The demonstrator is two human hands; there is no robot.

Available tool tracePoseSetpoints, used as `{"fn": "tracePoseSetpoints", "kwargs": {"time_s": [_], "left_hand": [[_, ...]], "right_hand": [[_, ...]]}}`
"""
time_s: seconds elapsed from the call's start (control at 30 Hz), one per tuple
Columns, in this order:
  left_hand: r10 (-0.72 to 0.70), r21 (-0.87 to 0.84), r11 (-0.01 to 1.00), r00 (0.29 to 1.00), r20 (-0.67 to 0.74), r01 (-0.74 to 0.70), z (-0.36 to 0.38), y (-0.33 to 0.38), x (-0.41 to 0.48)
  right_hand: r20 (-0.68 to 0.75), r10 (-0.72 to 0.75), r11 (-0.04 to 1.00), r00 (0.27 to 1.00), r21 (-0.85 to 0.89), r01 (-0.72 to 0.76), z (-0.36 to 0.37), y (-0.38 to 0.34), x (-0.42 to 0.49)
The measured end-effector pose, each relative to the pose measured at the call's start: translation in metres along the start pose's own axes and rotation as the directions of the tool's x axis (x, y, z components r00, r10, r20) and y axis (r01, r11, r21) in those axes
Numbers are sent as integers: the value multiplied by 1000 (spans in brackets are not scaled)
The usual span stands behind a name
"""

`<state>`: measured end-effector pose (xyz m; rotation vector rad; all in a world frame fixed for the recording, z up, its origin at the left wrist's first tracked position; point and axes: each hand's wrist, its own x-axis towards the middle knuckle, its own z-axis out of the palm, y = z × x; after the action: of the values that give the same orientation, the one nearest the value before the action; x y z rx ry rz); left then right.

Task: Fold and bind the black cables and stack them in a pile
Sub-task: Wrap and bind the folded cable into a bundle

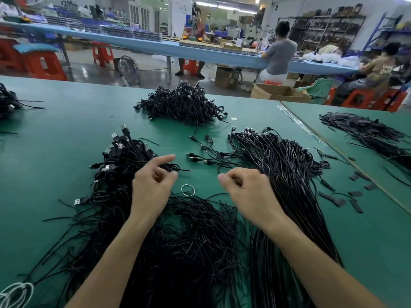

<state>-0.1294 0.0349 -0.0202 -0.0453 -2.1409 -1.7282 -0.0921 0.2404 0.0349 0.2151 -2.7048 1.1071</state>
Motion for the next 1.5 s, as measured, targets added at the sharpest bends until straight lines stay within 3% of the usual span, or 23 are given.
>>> {"fn": "tracePoseSetpoints", "kwargs": {"time_s": [0.1,0.2,0.3,0.37,0.43,0.5,0.53,0.6,0.7,0.8,0.9,1.07,1.13,1.17,1.23,1.3,1.33,1.43,1.5], "left_hand": [[129,52,985,904,407,-164,7,12,-11],[225,-62,971,808,545,-229,17,18,-21],[173,-73,985,899,403,-157,21,14,-21],[105,33,993,966,237,-116,19,9,-17],[81,26,996,992,93,-84,14,11,-13],[103,-65,992,994,-22,-104,10,18,-13],[137,-77,987,989,-49,-140,10,23,-13],[230,-19,973,973,0,-230,11,31,-18],[262,156,943,944,199,-295,14,38,-25],[222,357,865,908,356,-351,18,39,-30],[152,419,840,891,428,-344,19,36,-31],[169,333,891,906,389,-309,20,45,-34],[139,186,953,890,434,-239,20,52,-36],[114,84,980,859,499,-179,21,56,-37],[81,-63,997,727,681,-52,21,64,-40],[81,-196,972,596,799,131,18,71,-43],[85,-275,928,579,811,249,15,74,-44],[51,-539,667,690,722,515,12,75,-36],[-39,-702,470,807,589,535,15,71,-29]], "right_hand": [[156,-146,987,977,88,133,8,-32,-13],[225,-236,961,945,198,193,8,-48,-22],[122,-189,959,974,237,156,-3,-46,-21],[-34,-70,956,997,284,77,-15,-36,-16],[-214,70,953,974,304,-2,-32,-20,-8],[-309,142,982,940,163,-95,-48,-1,-2],[-287,148,989,947,26,-147,-52,7,0],[-101,155,954,983,-243,-175,-55,17,1],[188,32,901,982,-432,53,-43,12,-6],[294,-186,900,938,-332,283,-30,2,-8],[273,-244,964,930,-38,264,-19,-4,-11],[-44,-214,960,976,177,219,-27,-3,-5],[-165,-158,933,973,297,202,-34,-3,-2],[-211,-146,920,966,330,211,-35,-4,0],[-248,-134,912,960,347,217,-33,-5,2],[-161,-97,928,982,341,148,-27,-5,2],[-63,-76,939,995,331,93,-22,-5,0],[240,-43,971,970,237,-15,-8,-2,-9],[322,-63,993,944,114,28,0,-4,-16]]}}
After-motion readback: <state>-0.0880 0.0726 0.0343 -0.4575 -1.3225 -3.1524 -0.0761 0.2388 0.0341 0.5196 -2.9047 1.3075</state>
